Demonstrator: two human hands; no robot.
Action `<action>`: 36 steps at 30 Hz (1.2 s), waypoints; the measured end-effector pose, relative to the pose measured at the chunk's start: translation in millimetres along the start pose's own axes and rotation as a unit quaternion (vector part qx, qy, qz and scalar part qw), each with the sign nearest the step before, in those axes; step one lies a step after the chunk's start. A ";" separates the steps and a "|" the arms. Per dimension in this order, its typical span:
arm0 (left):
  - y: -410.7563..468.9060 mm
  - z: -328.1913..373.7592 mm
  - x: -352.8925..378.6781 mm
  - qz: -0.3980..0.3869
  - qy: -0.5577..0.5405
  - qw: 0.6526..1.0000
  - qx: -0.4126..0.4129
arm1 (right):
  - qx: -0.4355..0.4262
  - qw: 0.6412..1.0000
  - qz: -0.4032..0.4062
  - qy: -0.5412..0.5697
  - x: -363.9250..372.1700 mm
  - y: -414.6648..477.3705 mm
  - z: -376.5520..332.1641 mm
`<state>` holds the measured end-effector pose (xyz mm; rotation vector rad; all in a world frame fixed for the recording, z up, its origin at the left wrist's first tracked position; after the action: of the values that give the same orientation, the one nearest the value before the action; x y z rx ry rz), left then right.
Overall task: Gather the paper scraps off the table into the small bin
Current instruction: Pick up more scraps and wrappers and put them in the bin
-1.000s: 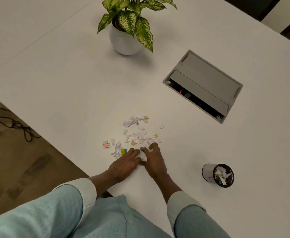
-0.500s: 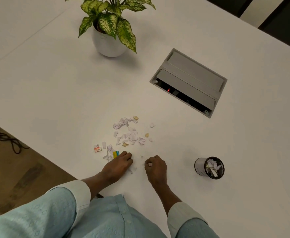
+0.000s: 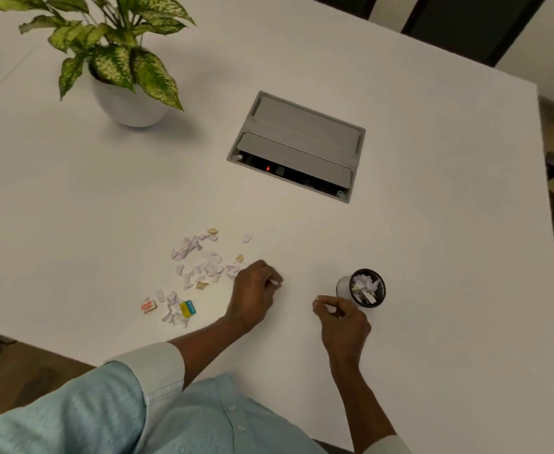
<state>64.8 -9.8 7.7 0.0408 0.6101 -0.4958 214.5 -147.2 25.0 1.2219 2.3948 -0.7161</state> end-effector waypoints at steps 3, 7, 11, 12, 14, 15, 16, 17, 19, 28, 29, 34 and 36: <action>15.0 43.8 27.8 -0.018 -0.052 0.999 0.003 | -0.007 0.998 0.055 0.004 -29.1 17.1 -7.0; 29.5 89.9 67.6 -0.050 -0.072 0.996 0.002 | 0.019 0.996 0.092 0.000 -61.2 46.3 -8.2; 37.7 114.8 101.6 -0.067 -0.064 0.996 -0.005 | 0.042 0.995 0.094 -0.002 -77.2 68.1 -2.4; 39.7 117.7 108.6 -0.073 -0.059 0.996 -0.008 | 0.046 0.995 0.089 -0.003 -79.8 71.8 -0.9; 43.6 121.0 120.9 -0.088 -0.047 0.995 -0.018 | 0.059 0.996 0.070 0.003 -84.4 77.7 2.5; 45.9 122.0 125.9 -0.094 -0.042 0.994 -0.022 | 0.064 0.996 0.061 0.007 -86.4 80.3 4.1; 47.8 122.7 130.2 -0.099 -0.038 0.994 -0.024 | 0.065 0.996 0.054 0.004 -88.3 82.3 5.7; 49.1 123.3 133.9 -0.106 -0.036 0.993 -0.027 | 0.062 0.997 0.048 -0.007 -89.8 83.6 6.8; 49.7 124.8 139.3 -0.127 -0.034 0.991 -0.025 | 0.043 0.997 0.045 -0.038 -92.2 85.4 8.1; 33.3 115.7 124.2 -0.191 0.015 0.975 0.113 | -0.086 0.984 0.055 -0.145 -90.3 75.8 13.6; 31.3 109.1 118.7 -0.183 0.035 0.974 0.127 | -0.103 0.981 0.048 -0.158 -88.9 73.8 14.7; 22.0 56.4 83.0 -0.192 0.180 0.948 0.180 | -0.190 0.937 -0.068 -0.285 -73.2 63.3 21.1; 17.0 27.8 70.7 -0.246 0.266 0.915 0.177 | -0.224 0.905 -0.091 -0.350 -67.1 62.3 25.2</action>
<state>137.5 -30.5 -10.8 0.3844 1.0676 -1.1022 305.6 -173.9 22.6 0.4430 1.9087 -0.4933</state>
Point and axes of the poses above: each hand's wrist, its own y-axis towards the middle knuckle, its own x-axis out of the palm, z = x × y, the point moved 2 cm from there along y, towards the middle knuckle, and after that the axes turned 2 degrees about -x, right-handed, at the moved point
